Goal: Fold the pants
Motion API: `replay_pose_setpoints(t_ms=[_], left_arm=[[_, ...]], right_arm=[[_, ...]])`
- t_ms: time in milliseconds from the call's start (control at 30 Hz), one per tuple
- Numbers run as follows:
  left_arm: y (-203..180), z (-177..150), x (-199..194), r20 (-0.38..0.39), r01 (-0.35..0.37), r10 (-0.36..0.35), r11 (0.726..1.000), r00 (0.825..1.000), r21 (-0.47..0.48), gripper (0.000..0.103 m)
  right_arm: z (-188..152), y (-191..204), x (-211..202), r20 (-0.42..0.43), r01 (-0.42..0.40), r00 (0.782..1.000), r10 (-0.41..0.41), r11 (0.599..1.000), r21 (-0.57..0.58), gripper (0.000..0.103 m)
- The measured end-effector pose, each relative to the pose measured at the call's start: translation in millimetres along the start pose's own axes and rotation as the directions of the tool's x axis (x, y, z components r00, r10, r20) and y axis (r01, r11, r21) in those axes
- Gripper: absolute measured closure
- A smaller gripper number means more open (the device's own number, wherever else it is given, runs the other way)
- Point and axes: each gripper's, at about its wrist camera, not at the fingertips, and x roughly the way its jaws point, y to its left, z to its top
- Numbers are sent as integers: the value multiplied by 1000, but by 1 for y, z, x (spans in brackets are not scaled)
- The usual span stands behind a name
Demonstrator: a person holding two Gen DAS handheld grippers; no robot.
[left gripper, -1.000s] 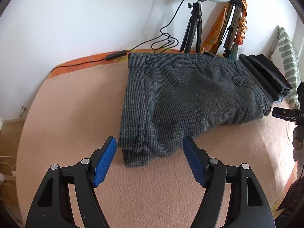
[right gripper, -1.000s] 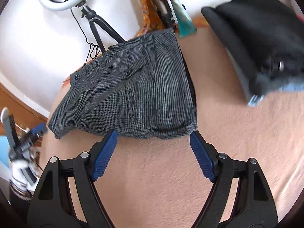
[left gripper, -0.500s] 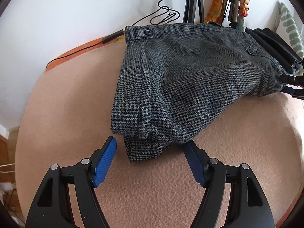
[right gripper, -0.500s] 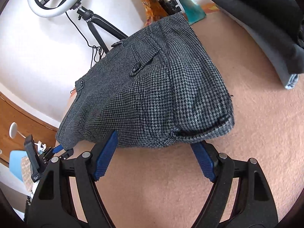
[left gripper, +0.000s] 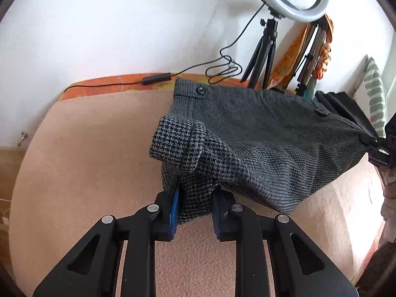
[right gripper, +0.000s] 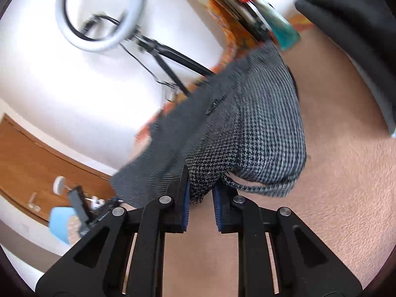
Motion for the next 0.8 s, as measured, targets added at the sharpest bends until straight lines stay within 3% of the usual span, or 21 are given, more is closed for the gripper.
replay_pose_setpoints(t_ms=[67,133,267,400,500,633,800], left_arm=[[1,-1,-1,-16,-17,17,1000,1000,22,80],[2,-9,4,-59,-42,45,998,997,47,75],[1,-24,9,-141,-69,85,991,986,114,73],[4,-31,-2,-147,-91,114,983,982,158,73],[8,-34,-16,-134,-109,132,980,982,169,73],[1,-29,-34,-41,-116,122,985,992,127,73],[-54,-11,-16,20,-75,73,975,997,207,73]], right_arm=[[8,10,-11,19,-21,1000,21,1000,-22,87],[8,10,-14,21,64,998,-63,996,-65,87],[-10,-17,5,-90,170,981,-173,985,-34,87],[-22,-28,9,-138,203,968,-210,977,-67,74],[-21,-37,-8,-104,175,979,-178,984,-31,58],[-11,-56,-32,-26,163,986,-162,984,74,38],[-7,-75,-21,-31,160,987,-157,965,206,37]])
